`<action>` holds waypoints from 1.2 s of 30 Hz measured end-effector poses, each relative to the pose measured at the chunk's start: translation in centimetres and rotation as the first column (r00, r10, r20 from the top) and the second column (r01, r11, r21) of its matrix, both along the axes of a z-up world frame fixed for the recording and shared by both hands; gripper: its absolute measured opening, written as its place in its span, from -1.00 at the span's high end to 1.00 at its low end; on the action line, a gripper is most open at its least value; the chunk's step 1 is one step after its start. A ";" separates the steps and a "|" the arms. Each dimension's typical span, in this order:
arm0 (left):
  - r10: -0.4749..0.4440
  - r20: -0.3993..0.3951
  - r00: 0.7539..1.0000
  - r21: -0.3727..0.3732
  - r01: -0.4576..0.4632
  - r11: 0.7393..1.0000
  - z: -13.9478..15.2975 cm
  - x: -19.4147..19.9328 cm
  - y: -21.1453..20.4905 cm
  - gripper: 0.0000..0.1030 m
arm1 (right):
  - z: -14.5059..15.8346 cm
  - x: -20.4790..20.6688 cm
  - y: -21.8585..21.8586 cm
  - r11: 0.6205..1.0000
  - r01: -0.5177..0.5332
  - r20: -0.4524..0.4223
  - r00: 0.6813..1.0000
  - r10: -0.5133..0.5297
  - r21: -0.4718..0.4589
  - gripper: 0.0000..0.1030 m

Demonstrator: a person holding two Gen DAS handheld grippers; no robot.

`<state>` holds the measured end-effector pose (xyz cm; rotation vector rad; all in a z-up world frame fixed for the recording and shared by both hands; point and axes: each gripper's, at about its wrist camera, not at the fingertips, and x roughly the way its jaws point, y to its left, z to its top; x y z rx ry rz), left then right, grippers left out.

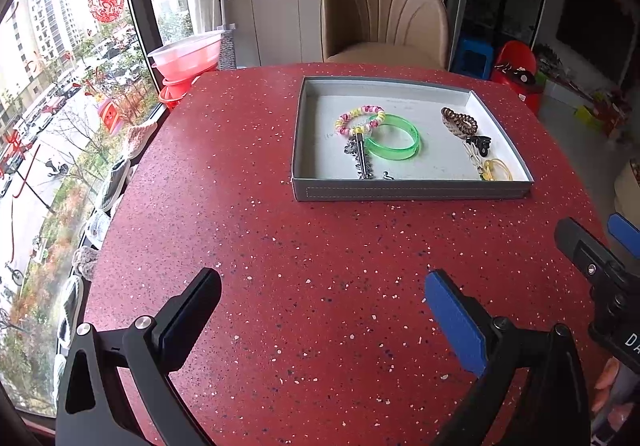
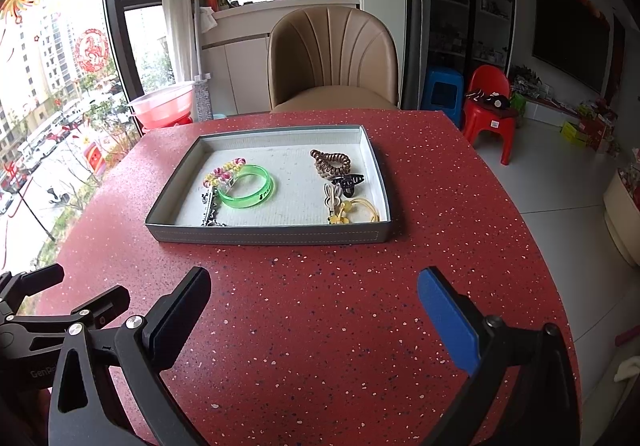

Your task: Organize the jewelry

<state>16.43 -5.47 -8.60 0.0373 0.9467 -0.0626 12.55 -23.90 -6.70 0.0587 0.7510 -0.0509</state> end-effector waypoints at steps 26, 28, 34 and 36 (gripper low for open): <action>-0.005 -0.013 1.000 0.003 0.005 1.000 -0.4 0.1 0.0 -1.00 | -0.3 -0.3 0.0 1.000 0.005 -0.007 1.000 -0.005 0.002 -0.99; -0.005 -0.013 1.000 0.004 0.005 1.000 -0.4 0.0 0.0 -1.00 | -0.4 -0.3 0.0 1.000 0.007 -0.007 1.000 -0.007 0.003 -0.99; -0.004 -0.015 1.000 0.003 0.004 1.000 -0.4 0.0 0.0 -1.00 | -0.5 -0.5 0.0 1.000 0.008 -0.007 1.000 -0.008 0.003 -0.99; -0.006 -0.014 1.000 0.005 0.006 1.000 -0.4 0.0 -0.1 -1.00 | -0.4 -0.4 0.0 1.000 0.007 -0.008 1.000 -0.007 0.003 -0.99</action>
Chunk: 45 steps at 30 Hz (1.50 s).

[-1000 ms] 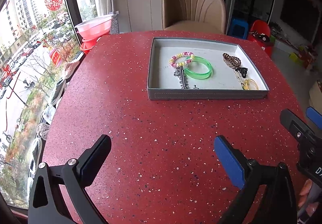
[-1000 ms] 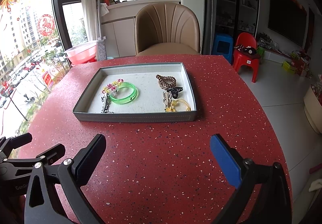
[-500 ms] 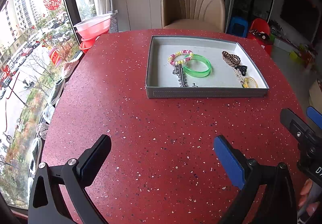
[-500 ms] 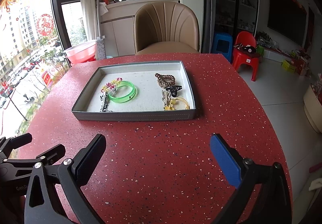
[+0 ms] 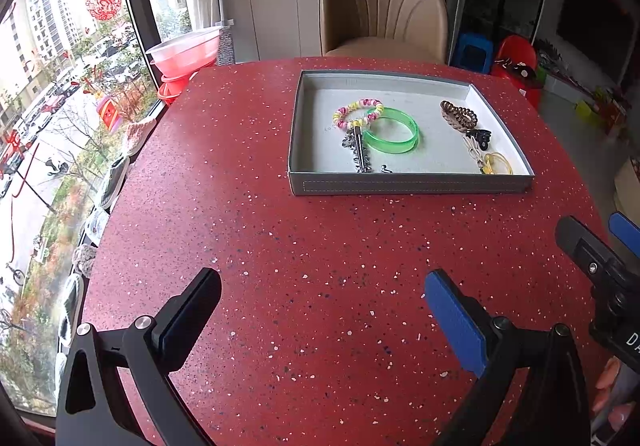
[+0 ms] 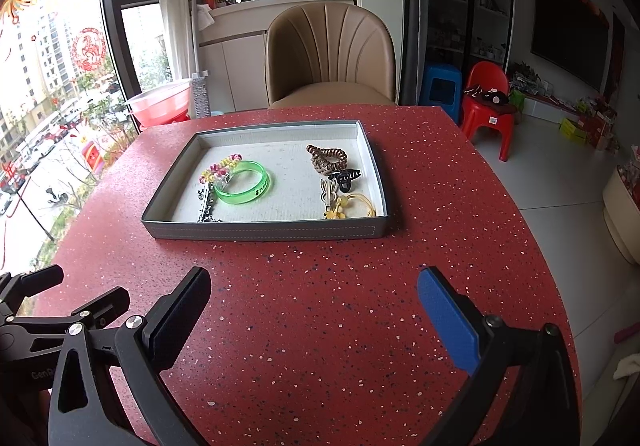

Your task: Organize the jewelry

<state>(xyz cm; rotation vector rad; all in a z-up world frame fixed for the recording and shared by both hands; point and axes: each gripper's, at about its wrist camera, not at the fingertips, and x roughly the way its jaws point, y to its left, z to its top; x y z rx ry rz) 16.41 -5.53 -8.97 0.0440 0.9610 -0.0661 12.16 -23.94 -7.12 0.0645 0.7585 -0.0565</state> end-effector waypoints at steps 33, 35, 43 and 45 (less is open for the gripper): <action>0.005 -0.004 1.000 0.002 -0.005 1.000 0.2 -0.3 -0.1 -1.00 | 0.0 -0.3 -0.2 1.000 -0.005 -0.003 1.000 0.005 0.002 -0.99; 0.005 -0.003 1.000 0.002 -0.005 1.000 0.2 -0.2 -0.1 -1.00 | 0.0 -0.3 -0.3 1.000 -0.005 -0.002 1.000 0.005 0.002 -0.99; 0.004 -0.004 1.000 0.003 -0.004 1.000 0.3 -0.1 -0.1 -1.00 | 0.1 -0.4 -0.4 1.000 -0.005 -0.003 1.000 0.005 0.001 -0.99; 0.004 -0.004 1.000 0.004 -0.004 1.000 0.3 -0.1 -0.1 -1.00 | 0.1 -0.3 -0.4 1.000 -0.004 -0.003 1.000 0.004 0.001 -0.99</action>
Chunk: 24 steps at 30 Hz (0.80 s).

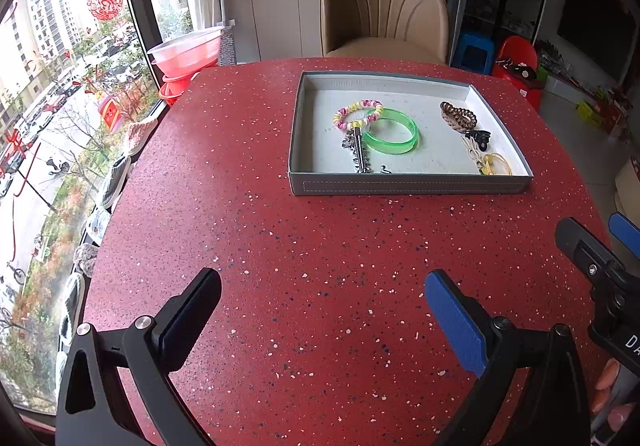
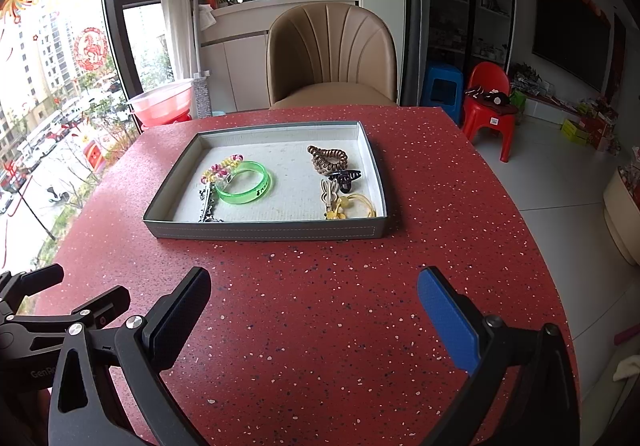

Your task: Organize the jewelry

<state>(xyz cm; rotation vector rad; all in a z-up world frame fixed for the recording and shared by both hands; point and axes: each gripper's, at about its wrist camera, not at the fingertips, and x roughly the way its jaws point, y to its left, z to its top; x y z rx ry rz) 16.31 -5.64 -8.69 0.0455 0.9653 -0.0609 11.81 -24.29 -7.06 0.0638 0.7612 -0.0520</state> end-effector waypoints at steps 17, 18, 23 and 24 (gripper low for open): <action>0.005 -0.018 1.000 -0.008 -0.005 1.000 -0.3 0.4 0.2 -1.00 | 0.3 -0.1 -0.1 1.000 0.001 -0.007 1.000 -0.001 -0.003 -0.99; 0.006 -0.020 1.000 -0.008 -0.006 1.000 -0.4 0.4 0.2 -1.00 | 0.4 0.0 0.0 1.000 0.001 -0.008 1.000 -0.001 -0.003 -0.99; 0.006 -0.026 1.000 -0.010 -0.006 1.000 -0.5 0.5 0.2 -1.00 | 0.4 -0.1 -0.1 1.000 0.001 -0.009 1.000 -0.001 -0.003 -0.99; 0.006 -0.025 1.000 -0.010 -0.006 1.000 -0.5 0.5 0.2 -1.00 | 0.4 0.0 0.0 1.000 0.001 -0.009 1.000 -0.001 -0.002 -0.99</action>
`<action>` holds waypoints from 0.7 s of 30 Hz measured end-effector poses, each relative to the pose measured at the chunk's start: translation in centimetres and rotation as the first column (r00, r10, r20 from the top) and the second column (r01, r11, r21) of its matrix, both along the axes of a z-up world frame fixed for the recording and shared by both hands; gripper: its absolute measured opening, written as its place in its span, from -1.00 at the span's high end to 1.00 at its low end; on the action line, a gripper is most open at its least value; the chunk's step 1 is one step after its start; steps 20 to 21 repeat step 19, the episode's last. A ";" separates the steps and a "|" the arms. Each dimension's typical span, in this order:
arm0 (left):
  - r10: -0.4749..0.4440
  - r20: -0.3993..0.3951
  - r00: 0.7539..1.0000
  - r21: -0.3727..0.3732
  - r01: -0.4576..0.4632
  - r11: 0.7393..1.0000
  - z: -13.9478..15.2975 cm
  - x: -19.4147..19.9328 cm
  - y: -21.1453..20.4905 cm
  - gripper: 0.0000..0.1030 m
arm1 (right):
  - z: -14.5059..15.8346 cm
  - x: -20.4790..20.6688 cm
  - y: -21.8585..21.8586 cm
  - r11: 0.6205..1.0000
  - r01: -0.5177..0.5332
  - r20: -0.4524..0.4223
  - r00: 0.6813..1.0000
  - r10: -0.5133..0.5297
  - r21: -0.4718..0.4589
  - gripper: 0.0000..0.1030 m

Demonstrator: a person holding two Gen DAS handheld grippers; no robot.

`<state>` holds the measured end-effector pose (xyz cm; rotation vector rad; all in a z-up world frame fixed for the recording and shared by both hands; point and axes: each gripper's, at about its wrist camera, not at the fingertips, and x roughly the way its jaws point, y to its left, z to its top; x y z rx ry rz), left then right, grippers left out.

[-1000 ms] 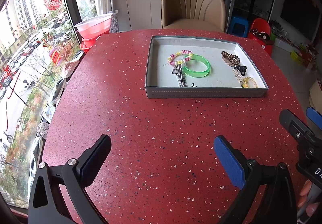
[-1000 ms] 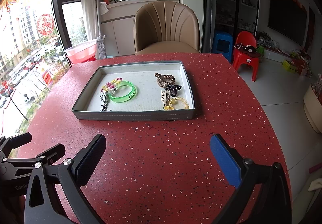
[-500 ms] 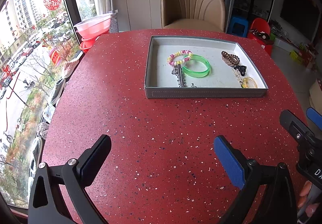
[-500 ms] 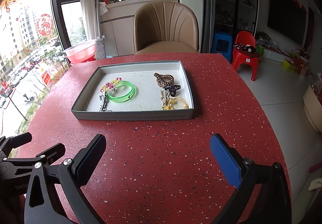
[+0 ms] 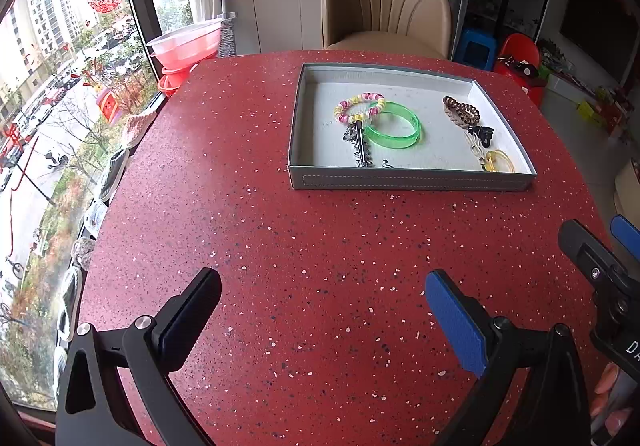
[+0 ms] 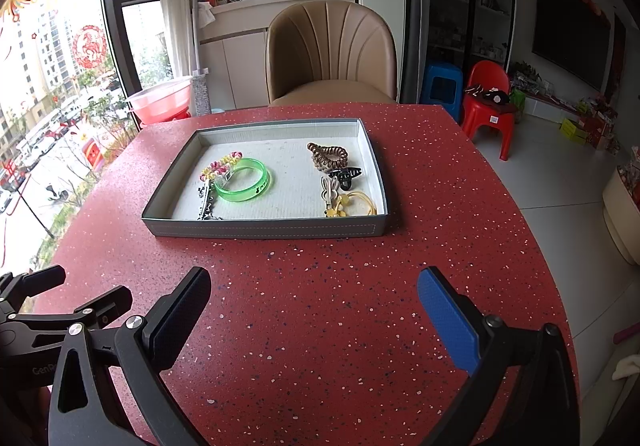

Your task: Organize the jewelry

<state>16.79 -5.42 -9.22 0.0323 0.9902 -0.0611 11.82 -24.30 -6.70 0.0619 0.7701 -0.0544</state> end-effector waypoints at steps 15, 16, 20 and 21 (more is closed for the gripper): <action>-0.011 0.007 1.000 0.004 0.011 1.000 0.1 0.0 -0.2 -1.00 | -0.2 0.2 0.0 1.000 0.002 -0.002 1.000 -0.002 0.000 -0.99; -0.012 0.008 1.000 0.005 0.012 1.000 0.1 -0.1 -0.2 -1.00 | -0.3 0.2 0.0 1.000 0.003 -0.003 1.000 -0.003 0.000 -0.99; -0.014 0.010 1.000 0.007 0.014 1.000 0.1 -0.1 -0.3 -1.00 | -0.3 0.2 -0.1 1.000 0.003 -0.003 1.000 -0.003 0.000 -0.99; -0.014 0.010 1.000 0.007 0.014 1.000 0.1 -0.1 -0.3 -1.00 | -0.3 0.2 -0.1 1.000 0.003 -0.003 1.000 -0.003 0.000 -0.99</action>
